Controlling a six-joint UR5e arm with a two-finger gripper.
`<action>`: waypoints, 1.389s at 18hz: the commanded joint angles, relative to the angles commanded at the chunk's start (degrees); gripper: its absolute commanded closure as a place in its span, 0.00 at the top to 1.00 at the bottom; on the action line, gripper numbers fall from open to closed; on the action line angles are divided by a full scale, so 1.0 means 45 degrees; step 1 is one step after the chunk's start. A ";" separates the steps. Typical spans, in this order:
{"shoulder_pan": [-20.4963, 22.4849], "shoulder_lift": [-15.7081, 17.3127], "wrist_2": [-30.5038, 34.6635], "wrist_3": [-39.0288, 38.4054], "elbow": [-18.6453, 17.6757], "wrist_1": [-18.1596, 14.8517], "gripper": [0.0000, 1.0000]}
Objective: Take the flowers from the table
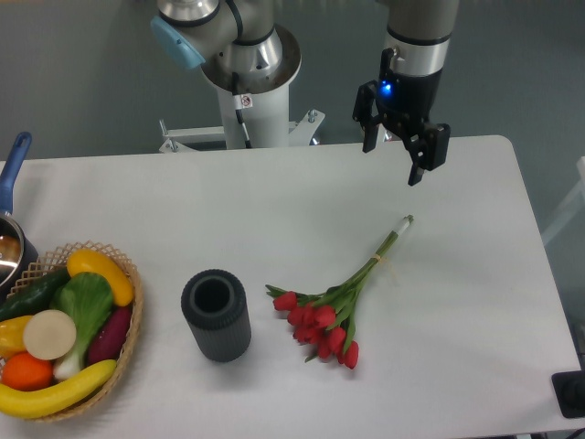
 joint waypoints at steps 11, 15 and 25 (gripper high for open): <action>-0.0292 -0.0156 0.0039 -0.2675 -0.0175 0.0388 1.00; -0.0682 -0.0215 0.0039 -0.3551 -0.0760 0.1365 1.00; -0.1756 -0.1444 0.0059 -0.5547 -0.0859 0.2615 1.00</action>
